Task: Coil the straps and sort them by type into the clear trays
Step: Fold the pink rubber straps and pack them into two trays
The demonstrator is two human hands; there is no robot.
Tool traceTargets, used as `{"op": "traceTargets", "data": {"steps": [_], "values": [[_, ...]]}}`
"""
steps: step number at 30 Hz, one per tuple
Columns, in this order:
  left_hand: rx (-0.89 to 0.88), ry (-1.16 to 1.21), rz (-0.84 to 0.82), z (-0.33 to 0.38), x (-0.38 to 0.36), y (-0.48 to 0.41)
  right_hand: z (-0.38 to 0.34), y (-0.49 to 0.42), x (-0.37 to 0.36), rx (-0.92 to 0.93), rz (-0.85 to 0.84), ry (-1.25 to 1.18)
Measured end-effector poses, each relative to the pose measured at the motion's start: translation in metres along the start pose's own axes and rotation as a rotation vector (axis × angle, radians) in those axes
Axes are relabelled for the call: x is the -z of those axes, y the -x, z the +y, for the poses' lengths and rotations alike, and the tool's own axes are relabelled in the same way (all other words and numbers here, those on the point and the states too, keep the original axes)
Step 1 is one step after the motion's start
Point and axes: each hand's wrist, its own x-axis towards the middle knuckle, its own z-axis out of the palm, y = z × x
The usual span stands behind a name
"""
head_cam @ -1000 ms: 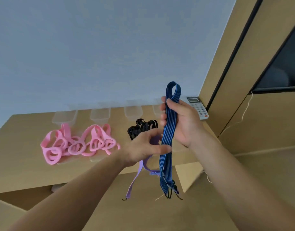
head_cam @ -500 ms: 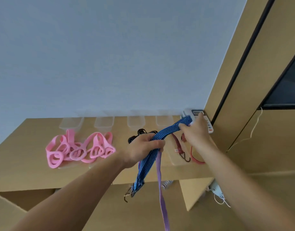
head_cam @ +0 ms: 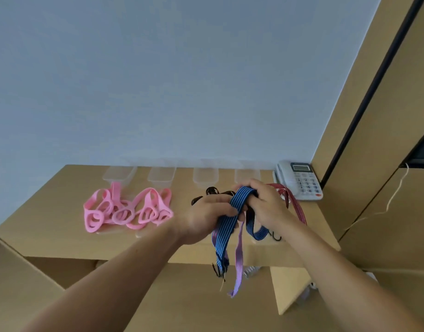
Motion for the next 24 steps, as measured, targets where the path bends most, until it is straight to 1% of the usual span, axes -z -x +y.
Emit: {"op": "traceTargets", "data": {"steps": [3, 5, 6, 7, 9, 10, 11, 13, 14, 15, 16, 18, 20, 22, 24], "values": [[0.022, -0.062, 0.053, 0.0, 0.003, 0.004, -0.002, -0.005, -0.003, -0.077, 0.147, -0.283], [0.022, -0.117, 0.056, 0.001, 0.006, 0.006, -0.003, -0.003, -0.004, -0.134, 0.195, -0.384], [0.004, -0.124, 0.066, 0.003, 0.006, 0.005, -0.002, -0.001, -0.006, -0.156, 0.159, -0.417], [-0.027, -0.111, 0.088, 0.006, 0.007, 0.005, 0.001, 0.004, -0.008, -0.169, 0.086, -0.466], [-0.083, 0.011, 0.143, 0.013, 0.006, 0.001, 0.006, 0.016, -0.018, -0.141, -0.092, -0.577], [-0.098, 0.074, 0.166, 0.017, 0.005, -0.002, 0.007, 0.022, -0.025, -0.12, -0.14, -0.578], [-0.105, 0.104, 0.181, 0.02, 0.004, -0.005, 0.01, 0.025, -0.032, -0.104, -0.146, -0.515], [-0.095, 0.098, 0.176, 0.024, 0.001, -0.008, 0.012, 0.028, -0.042, -0.075, -0.035, -0.311], [-0.089, 0.081, 0.171, 0.024, 0.0, -0.009, 0.01, 0.03, -0.045, -0.078, 0.019, -0.287], [-0.088, 0.068, 0.179, 0.024, 0.0, -0.01, 0.01, 0.03, -0.045, -0.099, 0.054, -0.319], [-0.095, 0.065, 0.208, 0.024, 0.002, -0.011, 0.009, 0.032, -0.043, -0.138, 0.075, -0.415], [-0.127, 0.116, 0.313, 0.023, 0.011, -0.014, 0.007, 0.035, -0.034, -0.219, 0.118, -0.649], [-0.143, 0.212, 0.442, 0.022, 0.023, -0.016, 0.007, 0.038, -0.024, -0.256, 0.167, -0.787], [-0.151, 0.311, 0.547, 0.021, 0.035, -0.017, 0.005, 0.042, -0.014, -0.245, 0.184, -0.792], [-0.169, 0.343, 0.628, 0.02, 0.042, -0.018, 0.004, 0.046, -0.008, -0.241, 0.174, -0.782]]}}
